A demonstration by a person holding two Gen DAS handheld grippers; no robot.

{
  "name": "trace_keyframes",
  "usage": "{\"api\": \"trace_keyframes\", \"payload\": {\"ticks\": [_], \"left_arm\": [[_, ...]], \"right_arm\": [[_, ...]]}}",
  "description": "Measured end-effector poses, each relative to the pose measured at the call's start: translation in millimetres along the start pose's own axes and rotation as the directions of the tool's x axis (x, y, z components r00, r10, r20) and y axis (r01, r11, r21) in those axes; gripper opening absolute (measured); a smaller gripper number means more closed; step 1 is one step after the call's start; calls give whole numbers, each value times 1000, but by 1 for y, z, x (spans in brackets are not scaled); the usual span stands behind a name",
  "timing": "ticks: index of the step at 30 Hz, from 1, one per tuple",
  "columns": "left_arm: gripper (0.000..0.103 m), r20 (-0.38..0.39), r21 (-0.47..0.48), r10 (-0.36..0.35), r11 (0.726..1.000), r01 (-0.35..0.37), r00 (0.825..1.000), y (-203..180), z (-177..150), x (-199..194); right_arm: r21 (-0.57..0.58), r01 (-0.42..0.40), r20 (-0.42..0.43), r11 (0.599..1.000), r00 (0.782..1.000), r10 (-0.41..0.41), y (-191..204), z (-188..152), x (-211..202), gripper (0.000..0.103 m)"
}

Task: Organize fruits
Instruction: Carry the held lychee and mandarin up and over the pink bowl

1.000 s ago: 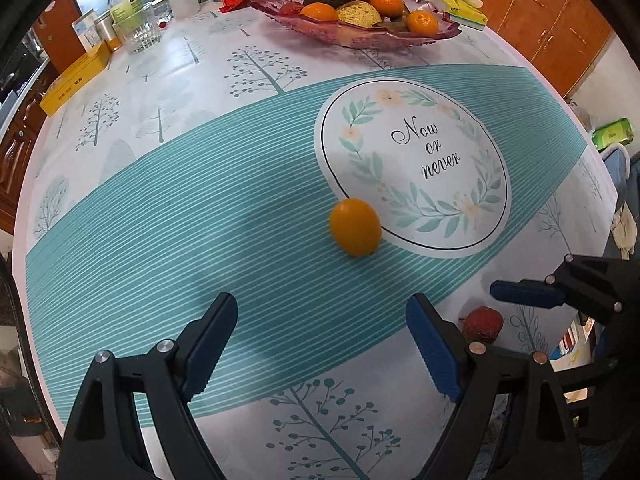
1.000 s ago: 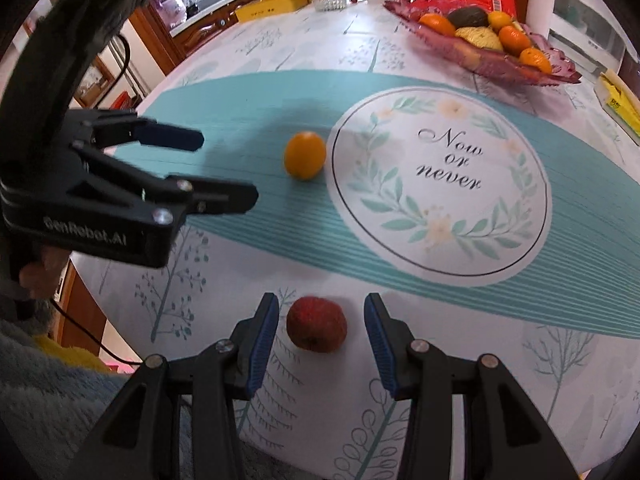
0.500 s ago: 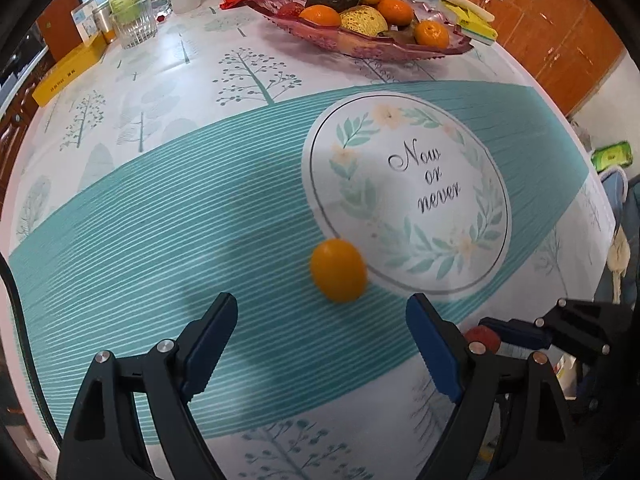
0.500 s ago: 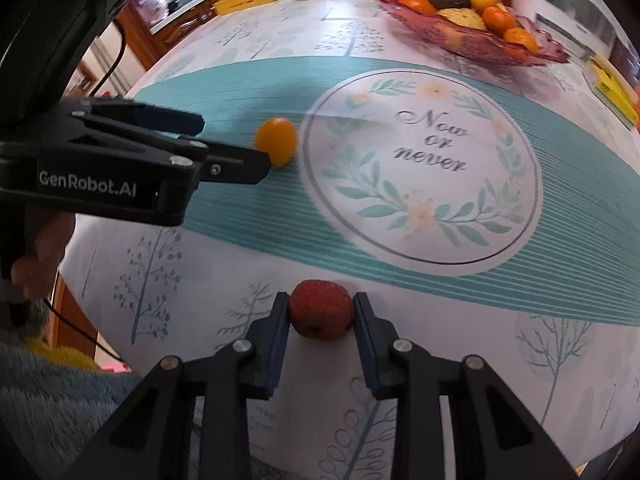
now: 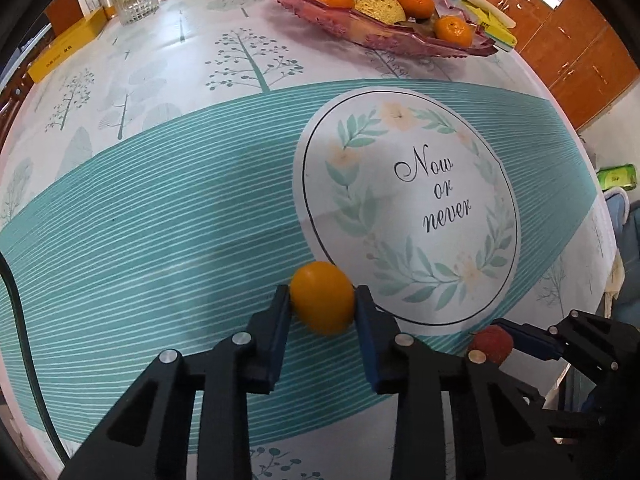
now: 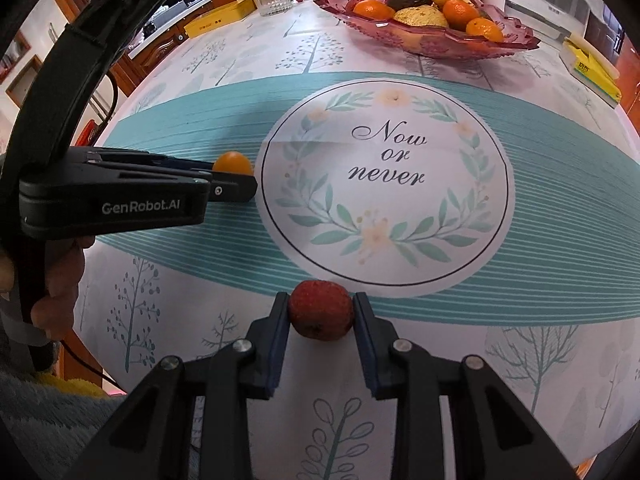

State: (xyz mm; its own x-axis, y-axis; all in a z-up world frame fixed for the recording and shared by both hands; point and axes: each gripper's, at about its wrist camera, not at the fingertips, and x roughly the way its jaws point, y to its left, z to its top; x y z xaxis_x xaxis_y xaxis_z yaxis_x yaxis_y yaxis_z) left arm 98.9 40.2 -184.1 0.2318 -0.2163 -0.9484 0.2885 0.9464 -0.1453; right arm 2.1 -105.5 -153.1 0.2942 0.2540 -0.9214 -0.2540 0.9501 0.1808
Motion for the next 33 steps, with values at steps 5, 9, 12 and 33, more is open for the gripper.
{"api": "trace_keyframes", "payload": {"ticks": [5,9,12,33], "left_arm": [[29,6,11,2,1000,-2,1000,-5,3,-7],[29,38,18,-1,1000,0,999,-13,15,-27],[29,76,22,-7,1000,6,997,-19,27,-49],[29,367,47,141,984,-170,920,-56,168,-170]], "right_arm": [[3,-4,13,1000,1000,4,-3,7,-5,32],[9,-14,41,1000,999,13,-8,19,-16,32],[7,-20,81,1000,996,19,-12,35,-32,32],[-7,47,429,999,902,-39,-77,221,-175,32]]}}
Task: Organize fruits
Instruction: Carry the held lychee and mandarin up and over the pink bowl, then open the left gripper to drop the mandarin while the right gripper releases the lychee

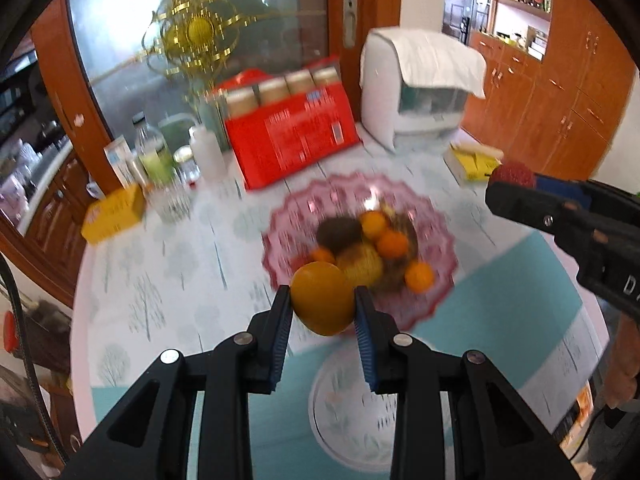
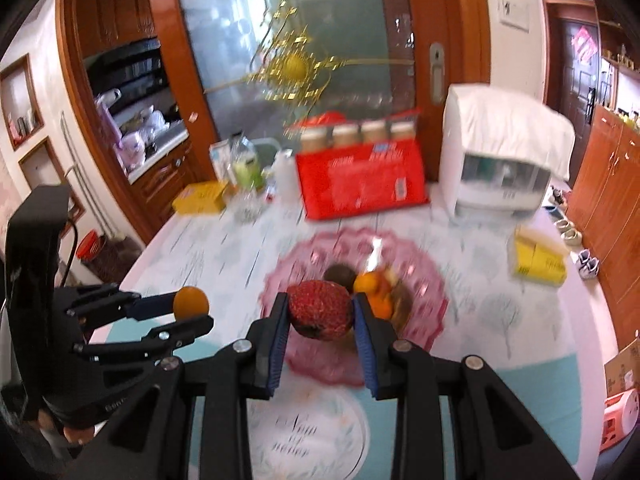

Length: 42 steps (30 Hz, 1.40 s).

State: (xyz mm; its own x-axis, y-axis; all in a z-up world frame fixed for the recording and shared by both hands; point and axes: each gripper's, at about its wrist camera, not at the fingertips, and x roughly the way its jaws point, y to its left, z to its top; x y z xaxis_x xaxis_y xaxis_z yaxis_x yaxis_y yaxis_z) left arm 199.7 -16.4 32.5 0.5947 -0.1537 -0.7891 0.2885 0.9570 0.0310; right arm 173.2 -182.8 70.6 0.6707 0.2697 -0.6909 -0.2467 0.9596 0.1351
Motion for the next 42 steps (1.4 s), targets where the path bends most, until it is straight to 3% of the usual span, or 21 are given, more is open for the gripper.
{"api": "trace_keyframes", "payload": {"ticks": [5,8,13,22,30,37,40,42], "left_arm": [[29,9,-36,55,998,-55,998,1,33,23],[29,-13,-85,81,993,-82,997,5,41,52],[29,-88,-157,82,983,-95,993,9,37,105],[29,-210,-173,99,975,-137,973,8,15,176],[30,-245,-157,96,978,-137,965,5,7,198],[30,-242,-142,102,980,-139,965,5,7,199],[36,-237,-136,102,981,-137,966,3,6,198],[54,-232,-136,103,981,-137,967,2,6,196]], "right_arm": [[26,19,27,999,999,-20,-17,31,21,32],[47,25,1,999,1000,-25,-27,38,46,32],[71,49,-78,996,996,-43,-41,28,98,32],[112,38,-199,993,980,-15,-58,-2,158,32],[124,14,-255,992,967,19,-59,-17,185,32],[121,13,-254,993,967,18,-58,-19,190,33],[122,5,-252,993,967,26,-58,-18,190,33],[119,3,-253,993,967,27,-57,-18,189,33]]}}
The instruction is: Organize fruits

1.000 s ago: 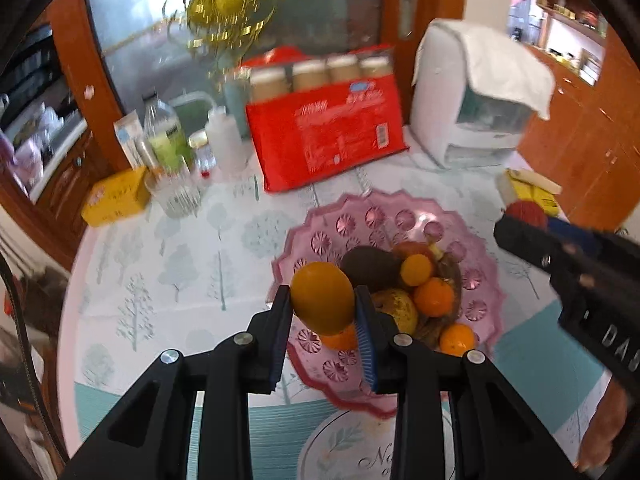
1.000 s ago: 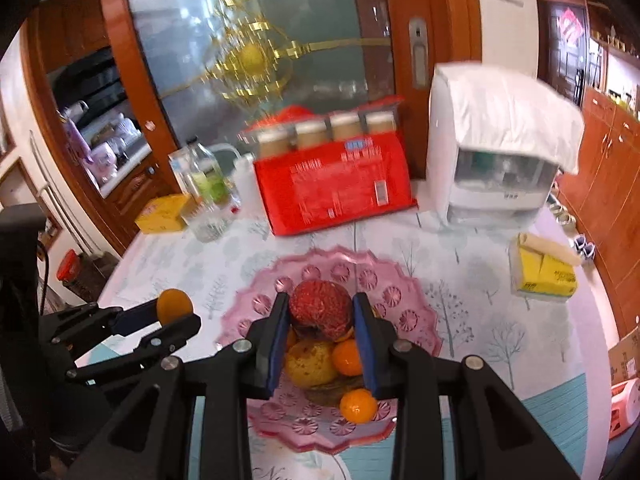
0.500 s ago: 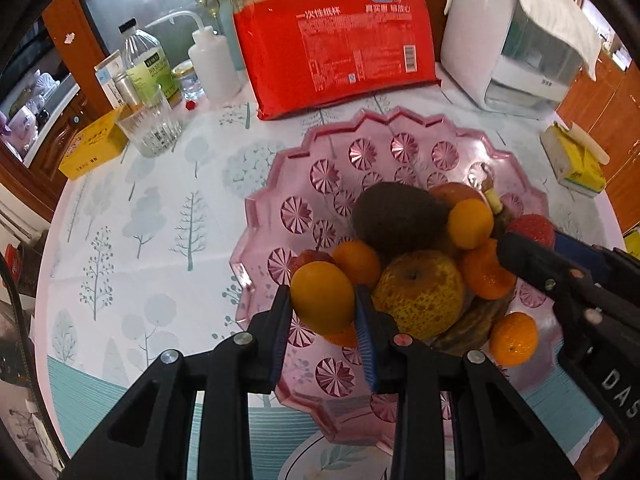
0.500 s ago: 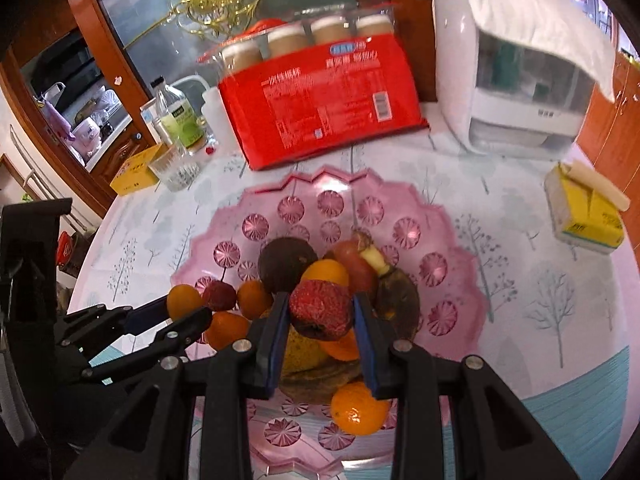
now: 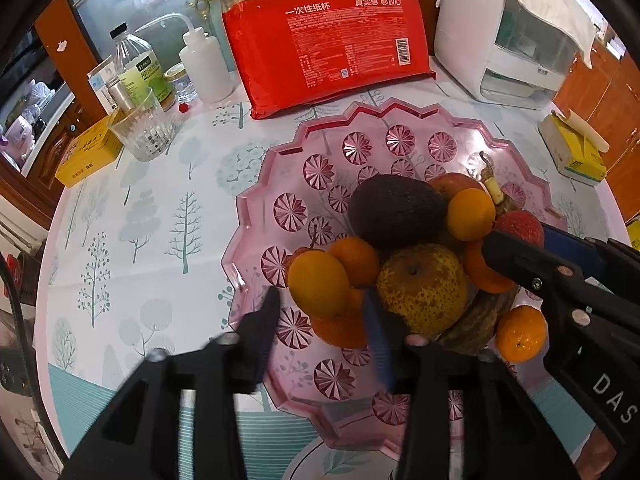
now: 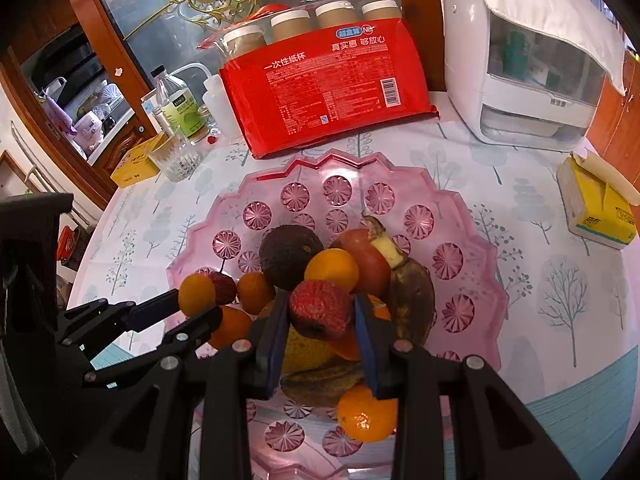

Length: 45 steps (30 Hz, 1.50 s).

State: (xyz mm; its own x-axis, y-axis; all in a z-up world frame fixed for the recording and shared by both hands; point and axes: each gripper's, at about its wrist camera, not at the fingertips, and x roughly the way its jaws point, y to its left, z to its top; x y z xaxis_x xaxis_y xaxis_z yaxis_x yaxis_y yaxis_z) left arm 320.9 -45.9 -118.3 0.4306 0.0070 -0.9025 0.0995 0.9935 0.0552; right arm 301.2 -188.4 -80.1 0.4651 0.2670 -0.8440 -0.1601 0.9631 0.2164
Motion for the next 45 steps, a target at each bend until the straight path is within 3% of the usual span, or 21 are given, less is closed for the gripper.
{"api": "trace_keyframes", "payload": {"ticks": [5,9,16,21,38,45], "left_arm": [[64,16,6,11,1000,-11,1000,-1,-3,-7],[83,26,-4,13,1000,-13,1000,0,-7,-15],[89,34,-11,11,1000,-11,999,-1,-13,-31],[101,46,-29,9,1000,-8,999,0,-23,-47],[102,79,-77,69,995,-63,994,4,-91,-107],[102,147,-90,65,995,-52,987,10,-125,-156]], "right_arm": [[-14,7,26,1000,1000,-7,2,-1,-9,44],[-25,24,58,999,998,-22,4,-1,-18,50],[-31,29,79,999,997,-26,6,-6,-31,55],[-30,23,84,999,996,-20,5,-13,-41,56],[-44,23,95,999,995,-19,5,-62,-88,56],[1,16,92,1000,996,-16,8,-100,-117,56]]}}
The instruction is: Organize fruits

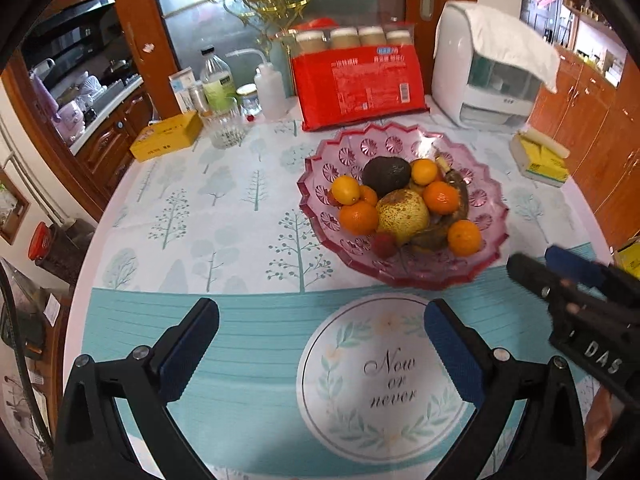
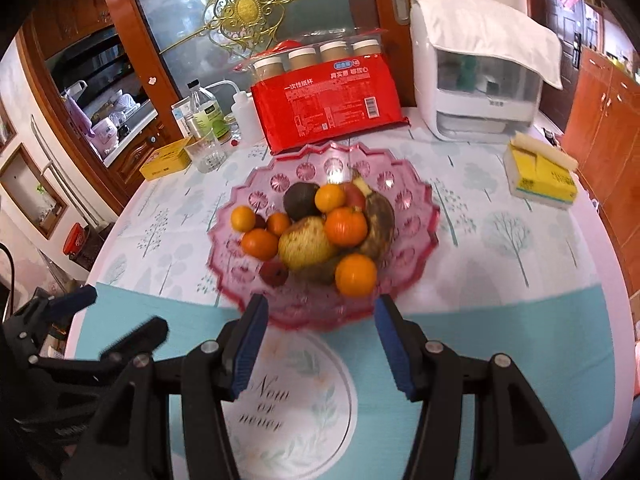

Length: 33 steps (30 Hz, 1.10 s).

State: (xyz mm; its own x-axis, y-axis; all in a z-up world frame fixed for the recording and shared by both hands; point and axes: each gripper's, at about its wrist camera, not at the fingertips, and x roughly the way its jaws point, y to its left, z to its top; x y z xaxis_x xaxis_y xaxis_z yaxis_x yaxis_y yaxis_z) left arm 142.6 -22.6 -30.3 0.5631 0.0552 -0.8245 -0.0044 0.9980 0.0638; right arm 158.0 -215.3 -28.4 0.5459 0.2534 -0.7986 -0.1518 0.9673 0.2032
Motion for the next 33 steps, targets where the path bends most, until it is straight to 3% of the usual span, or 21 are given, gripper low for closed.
{"api": "trace_keyframes", "payload": {"ticks": [15,24,33], "left_arm": [[102,61,-18,-1,1000,2,998,17,-74,-106],[102,45,-49,3,999,0,999,20,-97,-121],[102,39,-45,3,999,-1,999,20,-103,-124]], "right_arm": [[-10,50,-1,999,999,-50,38,-80,-98,56],[-28,45,47,999,998,-44,55,-98,-133,58],[-37,45,62,998,997,-43,61,-105,-142,61]]}}
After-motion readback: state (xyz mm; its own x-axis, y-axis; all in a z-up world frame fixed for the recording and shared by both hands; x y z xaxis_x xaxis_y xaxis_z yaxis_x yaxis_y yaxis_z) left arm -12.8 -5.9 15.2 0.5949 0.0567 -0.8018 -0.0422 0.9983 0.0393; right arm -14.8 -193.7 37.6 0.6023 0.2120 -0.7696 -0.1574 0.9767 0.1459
